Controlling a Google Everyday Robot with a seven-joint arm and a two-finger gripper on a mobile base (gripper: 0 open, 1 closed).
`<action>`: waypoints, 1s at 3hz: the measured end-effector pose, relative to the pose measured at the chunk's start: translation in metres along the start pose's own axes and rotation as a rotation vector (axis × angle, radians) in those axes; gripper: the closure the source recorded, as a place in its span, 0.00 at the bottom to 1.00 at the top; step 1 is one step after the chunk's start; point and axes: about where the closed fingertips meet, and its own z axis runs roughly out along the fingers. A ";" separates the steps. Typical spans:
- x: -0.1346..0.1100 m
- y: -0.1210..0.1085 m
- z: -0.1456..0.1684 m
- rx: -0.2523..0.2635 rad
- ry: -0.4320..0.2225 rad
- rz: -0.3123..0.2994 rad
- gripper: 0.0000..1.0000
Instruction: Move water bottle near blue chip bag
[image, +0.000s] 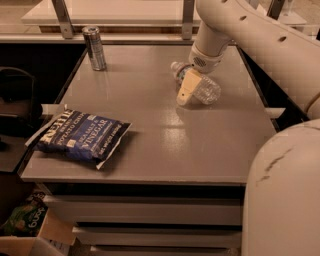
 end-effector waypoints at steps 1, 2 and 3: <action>0.000 -0.002 0.008 -0.012 0.003 -0.006 0.00; -0.001 -0.003 0.005 -0.003 -0.006 -0.021 0.16; -0.003 -0.004 -0.008 0.015 -0.033 -0.037 0.39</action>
Offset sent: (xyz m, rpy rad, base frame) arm 0.0037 -0.0007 0.0071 0.0002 -0.0343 0.0346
